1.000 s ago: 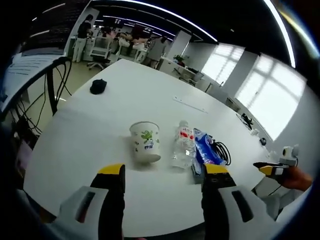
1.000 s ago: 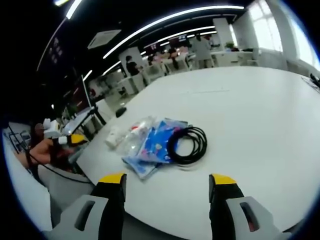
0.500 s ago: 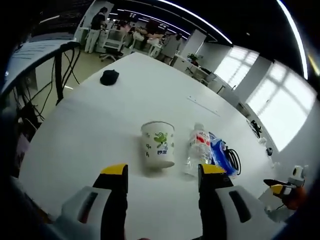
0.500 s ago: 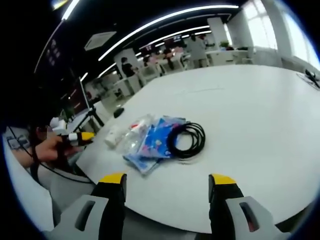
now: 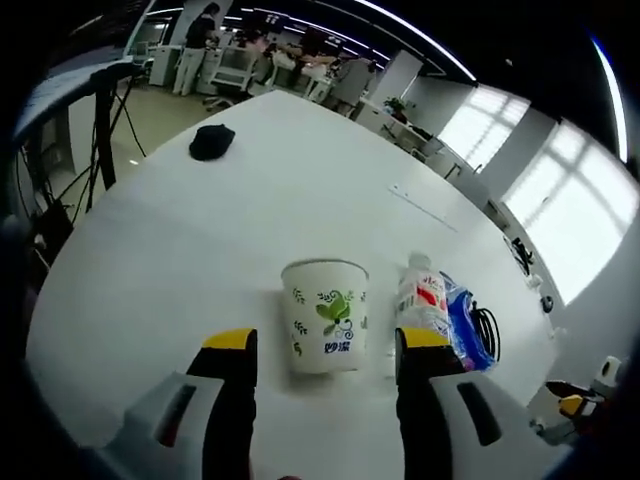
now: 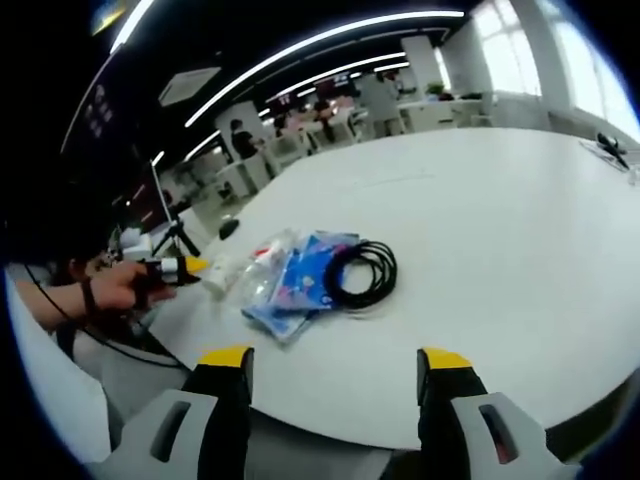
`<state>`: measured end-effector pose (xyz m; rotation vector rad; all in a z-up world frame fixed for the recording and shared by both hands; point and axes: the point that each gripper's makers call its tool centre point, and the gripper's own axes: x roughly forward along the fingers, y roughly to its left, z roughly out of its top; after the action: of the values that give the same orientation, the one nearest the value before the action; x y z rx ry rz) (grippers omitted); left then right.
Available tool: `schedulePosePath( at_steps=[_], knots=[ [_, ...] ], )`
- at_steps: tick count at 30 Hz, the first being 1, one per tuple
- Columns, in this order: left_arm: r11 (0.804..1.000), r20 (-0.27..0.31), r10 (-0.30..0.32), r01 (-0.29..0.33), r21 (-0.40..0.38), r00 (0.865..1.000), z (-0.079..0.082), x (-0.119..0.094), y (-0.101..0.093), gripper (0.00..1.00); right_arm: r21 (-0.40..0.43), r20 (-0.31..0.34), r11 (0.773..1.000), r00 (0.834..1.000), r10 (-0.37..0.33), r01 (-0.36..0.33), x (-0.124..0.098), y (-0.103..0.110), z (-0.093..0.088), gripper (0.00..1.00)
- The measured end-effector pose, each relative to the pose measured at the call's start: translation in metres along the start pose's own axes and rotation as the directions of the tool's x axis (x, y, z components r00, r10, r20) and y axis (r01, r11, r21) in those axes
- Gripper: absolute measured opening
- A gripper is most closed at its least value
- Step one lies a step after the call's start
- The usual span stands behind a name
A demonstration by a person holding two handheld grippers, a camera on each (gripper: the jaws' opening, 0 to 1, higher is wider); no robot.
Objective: Arrange the tabletop items into an orderly group along one side of the table until the central work area is clear of visible clutter.
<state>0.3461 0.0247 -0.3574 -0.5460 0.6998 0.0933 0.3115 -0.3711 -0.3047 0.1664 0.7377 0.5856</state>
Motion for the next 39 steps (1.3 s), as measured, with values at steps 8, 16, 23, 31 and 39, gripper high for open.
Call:
schedulePosePath(
  at_steps=[8,16,23,31,39],
  knots=[
    [1.000,-0.036,0.009,-0.009,0.006,0.999,-0.003,0.015,-0.003,0.55,0.007,-0.003,1.000,1.000,-0.008,0.008,0.000,-0.001,0.000,0.67],
    [0.999,-0.079,0.027,-0.024,0.034,0.996,-0.010,0.040,0.005,0.55,0.000,-0.010,1.000,1.000,-0.003,0.003,0.003,0.003,0.004,0.67],
    [0.997,-0.133,0.054,-0.045,0.069,0.990,-0.022,0.048,0.009,0.46,-0.001,-0.013,1.000,1.000,-0.002,0.002,0.004,0.002,0.005,0.67],
    [0.998,-0.134,0.037,-0.030,0.057,0.990,-0.025,0.041,0.009,0.37,0.001,-0.018,1.000,1.000,0.001,-0.001,0.006,0.002,0.005,0.66],
    [0.999,-0.109,0.021,-0.016,0.051,0.994,-0.031,0.015,0.001,0.37,0.014,-0.020,1.000,1.000,0.019,-0.019,0.013,0.005,0.001,0.66]
  ],
)
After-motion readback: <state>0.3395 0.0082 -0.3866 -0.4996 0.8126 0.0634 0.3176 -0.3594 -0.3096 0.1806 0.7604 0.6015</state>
